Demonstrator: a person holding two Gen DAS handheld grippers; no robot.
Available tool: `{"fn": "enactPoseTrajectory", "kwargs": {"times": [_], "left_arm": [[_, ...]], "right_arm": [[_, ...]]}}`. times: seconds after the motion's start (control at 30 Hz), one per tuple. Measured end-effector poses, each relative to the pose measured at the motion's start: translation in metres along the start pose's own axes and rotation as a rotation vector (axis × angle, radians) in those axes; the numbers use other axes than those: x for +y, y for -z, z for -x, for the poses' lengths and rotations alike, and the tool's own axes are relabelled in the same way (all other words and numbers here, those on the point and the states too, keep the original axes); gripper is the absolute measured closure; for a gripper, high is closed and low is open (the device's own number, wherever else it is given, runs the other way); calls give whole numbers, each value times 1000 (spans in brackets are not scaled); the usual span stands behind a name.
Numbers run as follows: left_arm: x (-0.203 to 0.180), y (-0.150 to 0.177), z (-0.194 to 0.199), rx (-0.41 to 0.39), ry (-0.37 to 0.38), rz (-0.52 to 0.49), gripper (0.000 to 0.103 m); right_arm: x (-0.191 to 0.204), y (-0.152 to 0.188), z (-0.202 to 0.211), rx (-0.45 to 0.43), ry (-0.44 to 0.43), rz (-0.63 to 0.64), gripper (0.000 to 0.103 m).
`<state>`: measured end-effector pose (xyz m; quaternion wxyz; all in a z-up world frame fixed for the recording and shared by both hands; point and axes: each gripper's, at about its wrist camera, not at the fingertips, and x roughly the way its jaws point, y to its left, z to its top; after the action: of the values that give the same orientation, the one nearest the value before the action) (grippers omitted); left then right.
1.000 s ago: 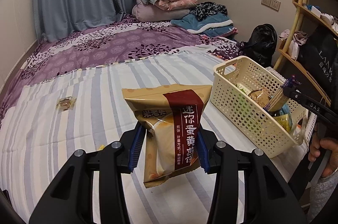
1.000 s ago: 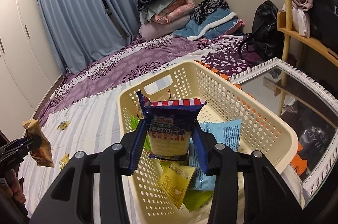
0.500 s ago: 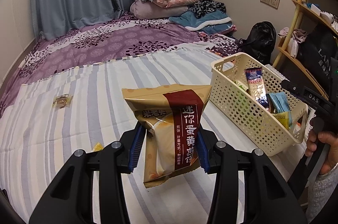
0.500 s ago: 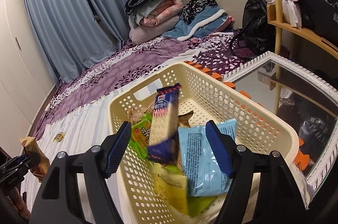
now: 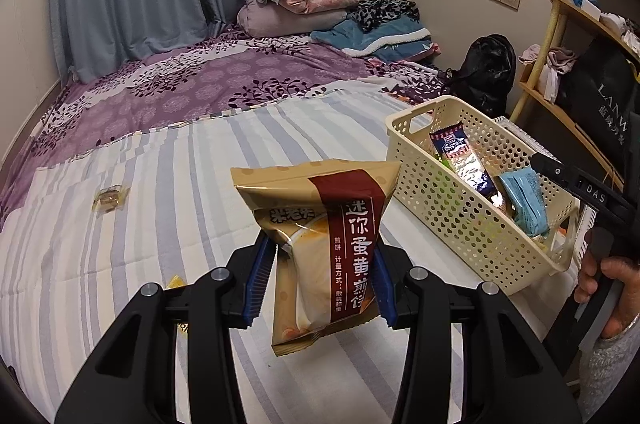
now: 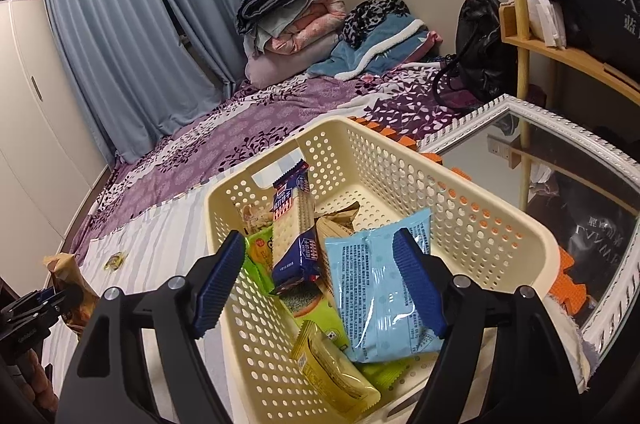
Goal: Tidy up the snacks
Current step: 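Lower the cake bag into the basket and open the left tool, then withdraw both tools from the basket toward the last snacks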
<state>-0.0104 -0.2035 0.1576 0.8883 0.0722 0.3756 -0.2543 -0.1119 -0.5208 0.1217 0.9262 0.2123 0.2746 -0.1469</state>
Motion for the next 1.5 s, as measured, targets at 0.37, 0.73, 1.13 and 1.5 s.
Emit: {"fn": "enactPoseTrajectory", "kwargs": {"times": [0.37,0.73,1.13,1.5], "left_arm": [[-54,-22,-12,3,108,-79,58],[-130,-46,-30,3,218,-185,58],[-183,-60,-55,24,372,-238,25],[-161,-57,-59,16,335,-194,14]], "right_arm": [[-7,3,19,-73,64,49,27],[-31,0,36,-117,76,15,27],[-49,3,39,-124,108,-23,27],[-45,5,32,-114,107,-34,27]]}}
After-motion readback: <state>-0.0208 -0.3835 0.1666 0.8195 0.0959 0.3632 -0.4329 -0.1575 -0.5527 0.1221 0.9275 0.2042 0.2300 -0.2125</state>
